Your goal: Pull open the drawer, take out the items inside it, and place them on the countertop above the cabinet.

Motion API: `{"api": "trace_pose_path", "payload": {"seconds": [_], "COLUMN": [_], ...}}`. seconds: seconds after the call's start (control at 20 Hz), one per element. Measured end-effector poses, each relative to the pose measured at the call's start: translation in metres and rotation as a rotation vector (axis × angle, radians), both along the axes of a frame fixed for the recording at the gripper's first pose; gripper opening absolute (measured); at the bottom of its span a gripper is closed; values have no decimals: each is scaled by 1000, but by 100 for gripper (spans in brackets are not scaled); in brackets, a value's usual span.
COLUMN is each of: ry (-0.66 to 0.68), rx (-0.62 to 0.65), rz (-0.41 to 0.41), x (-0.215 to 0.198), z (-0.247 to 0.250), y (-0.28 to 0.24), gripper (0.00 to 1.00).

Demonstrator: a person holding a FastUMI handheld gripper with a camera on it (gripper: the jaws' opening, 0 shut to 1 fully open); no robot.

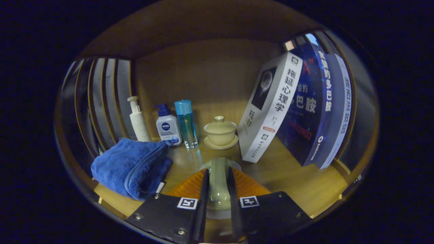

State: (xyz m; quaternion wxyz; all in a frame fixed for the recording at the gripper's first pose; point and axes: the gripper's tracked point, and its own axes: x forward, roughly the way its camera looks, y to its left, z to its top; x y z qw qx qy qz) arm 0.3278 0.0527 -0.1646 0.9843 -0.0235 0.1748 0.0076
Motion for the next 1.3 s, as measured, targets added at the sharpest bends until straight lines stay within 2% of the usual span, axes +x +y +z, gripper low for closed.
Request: {"api": "trace_pose_path", "payload": {"seconds": [0.05, 0.2, 0.35, 0.6, 0.7, 1.0, 1.3], "ry": [-12, -38, -109, -158, -182, -264, -295], "rx": [-8, -93, -132, -34, -4, -8, 23], "rz": [13, 8, 1, -26, -9, -6, 44], "x": [1, -11, -27, -60, -77, -143, -229], "z": [-2, 3, 29, 77, 98, 153, 169], "y": [6, 6, 7, 10, 14, 14, 29], "gripper": [34, 100, 99, 98, 98, 98, 98]}}
